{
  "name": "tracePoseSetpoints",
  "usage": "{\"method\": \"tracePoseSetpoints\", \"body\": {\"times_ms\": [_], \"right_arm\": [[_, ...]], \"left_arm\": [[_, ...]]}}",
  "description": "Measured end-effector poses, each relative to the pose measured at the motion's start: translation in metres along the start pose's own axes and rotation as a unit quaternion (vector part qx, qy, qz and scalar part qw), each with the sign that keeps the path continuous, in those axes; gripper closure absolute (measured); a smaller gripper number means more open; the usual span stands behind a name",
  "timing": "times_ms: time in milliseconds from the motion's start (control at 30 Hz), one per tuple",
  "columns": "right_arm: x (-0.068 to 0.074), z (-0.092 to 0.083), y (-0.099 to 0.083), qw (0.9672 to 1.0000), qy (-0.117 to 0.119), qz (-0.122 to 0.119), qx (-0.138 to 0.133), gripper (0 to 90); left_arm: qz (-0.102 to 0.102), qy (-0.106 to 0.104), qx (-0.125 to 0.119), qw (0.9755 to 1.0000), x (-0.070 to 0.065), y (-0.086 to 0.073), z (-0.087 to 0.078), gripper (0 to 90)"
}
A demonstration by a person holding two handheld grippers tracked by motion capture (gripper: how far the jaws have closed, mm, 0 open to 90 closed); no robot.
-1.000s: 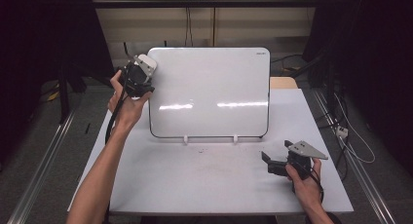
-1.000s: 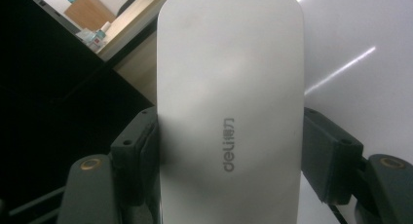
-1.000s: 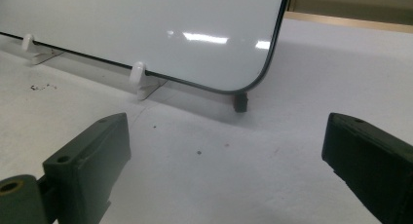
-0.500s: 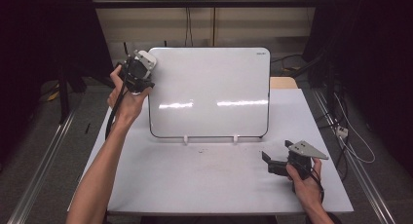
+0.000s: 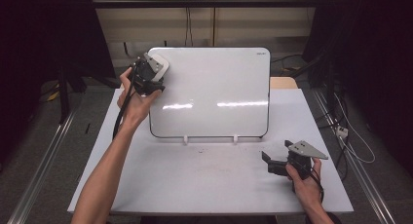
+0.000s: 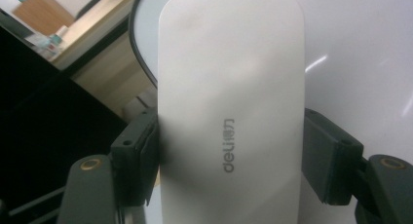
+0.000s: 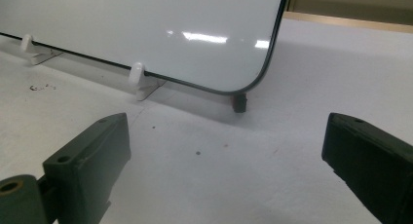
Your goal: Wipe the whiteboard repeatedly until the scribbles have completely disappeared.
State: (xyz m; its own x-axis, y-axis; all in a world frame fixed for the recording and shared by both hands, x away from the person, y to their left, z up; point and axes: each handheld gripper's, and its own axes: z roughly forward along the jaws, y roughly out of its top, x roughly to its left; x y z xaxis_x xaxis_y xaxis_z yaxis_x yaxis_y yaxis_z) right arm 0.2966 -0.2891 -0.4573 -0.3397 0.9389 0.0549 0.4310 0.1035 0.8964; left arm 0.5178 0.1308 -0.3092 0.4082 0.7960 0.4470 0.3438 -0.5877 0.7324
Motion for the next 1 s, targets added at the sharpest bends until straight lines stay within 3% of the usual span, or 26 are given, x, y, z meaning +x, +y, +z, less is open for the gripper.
{"method": "tracePoseSetpoints", "body": {"times_ms": [100,367,633,900,1000], "right_arm": [[-0.001,0.0,0.0,1.0,0.0,0.0,0.0,3.8],[0.0,0.0,0.0,1.0,0.001,0.0,0.0,3.9],[0.001,0.001,0.0,1.0,0.001,-0.002,0.001,3.9],[0.001,0.001,0.0,1.0,0.001,-0.002,0.001,3.8],[0.001,0.001,0.001,1.0,0.001,-0.001,0.002,3.9]], "left_arm": [[-0.015,-0.004,-0.006,0.9999,0.005,0.005,0.001,31.1],[-0.011,-0.001,-0.013,0.9999,0.005,0.01,0.004,31.1],[0.041,-0.008,-0.017,0.999,-0.009,0.015,0.004,31.2],[0.068,-0.018,-0.023,0.9973,-0.02,0.023,0.005,31.1],[0.087,-0.025,-0.029,0.9954,-0.028,0.027,0.005,31.2]]}}
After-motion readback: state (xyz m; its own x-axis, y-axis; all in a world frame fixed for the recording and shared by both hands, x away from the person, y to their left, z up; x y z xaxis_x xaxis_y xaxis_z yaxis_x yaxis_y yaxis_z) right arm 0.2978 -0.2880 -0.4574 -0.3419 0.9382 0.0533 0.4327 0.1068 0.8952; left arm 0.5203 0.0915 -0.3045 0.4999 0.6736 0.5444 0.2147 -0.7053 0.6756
